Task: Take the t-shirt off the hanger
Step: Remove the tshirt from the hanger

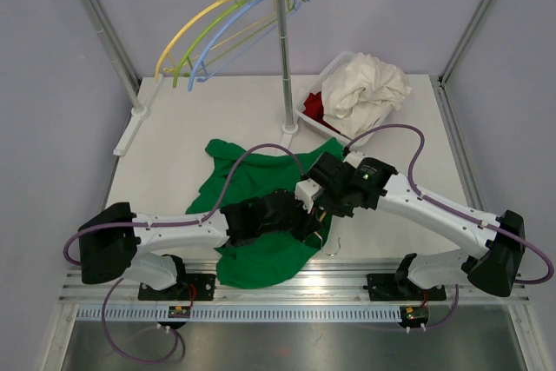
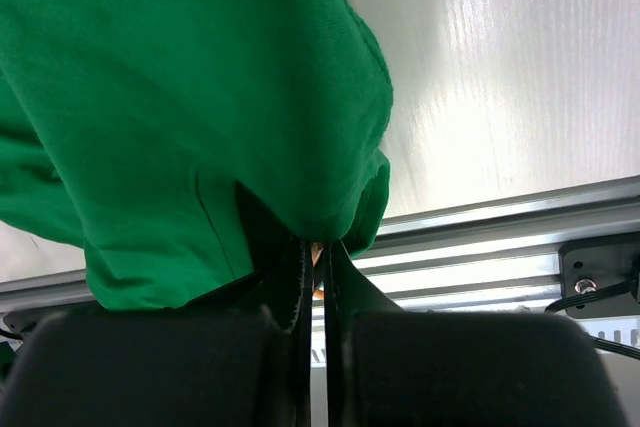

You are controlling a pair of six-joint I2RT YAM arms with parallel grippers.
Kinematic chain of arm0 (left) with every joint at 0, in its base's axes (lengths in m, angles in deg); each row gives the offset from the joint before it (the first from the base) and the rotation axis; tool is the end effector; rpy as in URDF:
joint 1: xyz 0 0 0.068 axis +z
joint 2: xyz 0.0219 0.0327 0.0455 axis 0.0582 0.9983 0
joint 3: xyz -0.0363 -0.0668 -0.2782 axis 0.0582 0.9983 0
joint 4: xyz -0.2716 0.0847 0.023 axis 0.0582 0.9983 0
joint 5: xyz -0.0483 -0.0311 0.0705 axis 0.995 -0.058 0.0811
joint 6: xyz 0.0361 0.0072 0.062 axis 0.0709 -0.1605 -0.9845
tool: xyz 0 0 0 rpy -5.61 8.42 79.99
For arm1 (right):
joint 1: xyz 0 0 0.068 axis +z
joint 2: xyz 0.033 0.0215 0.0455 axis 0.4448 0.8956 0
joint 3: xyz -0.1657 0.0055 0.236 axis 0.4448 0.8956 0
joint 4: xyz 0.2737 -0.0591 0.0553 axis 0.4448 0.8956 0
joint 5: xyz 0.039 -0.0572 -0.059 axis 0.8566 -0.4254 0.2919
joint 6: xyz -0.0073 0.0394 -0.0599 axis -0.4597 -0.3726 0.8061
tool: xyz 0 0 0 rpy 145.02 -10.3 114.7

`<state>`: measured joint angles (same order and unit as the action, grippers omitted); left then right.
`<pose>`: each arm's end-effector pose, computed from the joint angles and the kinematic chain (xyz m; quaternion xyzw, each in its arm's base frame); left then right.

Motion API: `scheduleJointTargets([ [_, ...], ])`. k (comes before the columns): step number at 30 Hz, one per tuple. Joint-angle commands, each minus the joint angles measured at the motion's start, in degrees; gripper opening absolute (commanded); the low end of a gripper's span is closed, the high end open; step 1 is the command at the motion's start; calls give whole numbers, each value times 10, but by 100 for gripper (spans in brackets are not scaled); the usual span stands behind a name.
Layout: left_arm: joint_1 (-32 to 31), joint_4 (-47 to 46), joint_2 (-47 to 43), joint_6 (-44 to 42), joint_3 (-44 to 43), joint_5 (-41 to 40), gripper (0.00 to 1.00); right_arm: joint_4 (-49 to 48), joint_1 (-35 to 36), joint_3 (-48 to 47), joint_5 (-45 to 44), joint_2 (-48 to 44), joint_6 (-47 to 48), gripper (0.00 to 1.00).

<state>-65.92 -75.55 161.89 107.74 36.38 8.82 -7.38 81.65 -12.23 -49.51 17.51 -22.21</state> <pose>0.1196 -0.3152 0.2167 0.3318 0.7907 -0.3721 0.3554 0.1655 0.2081 0.2902 0.1440 0.9650 0.0775 0.2048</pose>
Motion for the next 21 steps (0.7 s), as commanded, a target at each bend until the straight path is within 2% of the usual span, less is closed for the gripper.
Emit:
scheduleJointTargets([
  [1, 0, -58, -16, -1, -7, 25, 0, -31, 7, -2, -11, -22, -4, 0],
  [7, 3, -63, -36, 3, 4, 34, 0, -49, 7, 16, -24, -56, 17, 1],
  [11, 8, -64, -50, 5, 11, 43, 0, -86, 7, 43, -33, -92, 51, 8],
  [12, 9, -62, -53, 6, 12, 44, 0, -97, 7, 54, -34, -103, 62, 15],
  [13, 11, -61, -56, 6, 12, 43, 0, -110, 7, 77, -32, -134, 68, 43],
  [14, 12, -59, -60, 7, 13, 45, 0, -142, 7, 91, -31, -152, 76, 48],
  [21, 24, -50, -104, 10, 24, 53, 0, -219, 7, 157, -32, -286, 145, 63],
])
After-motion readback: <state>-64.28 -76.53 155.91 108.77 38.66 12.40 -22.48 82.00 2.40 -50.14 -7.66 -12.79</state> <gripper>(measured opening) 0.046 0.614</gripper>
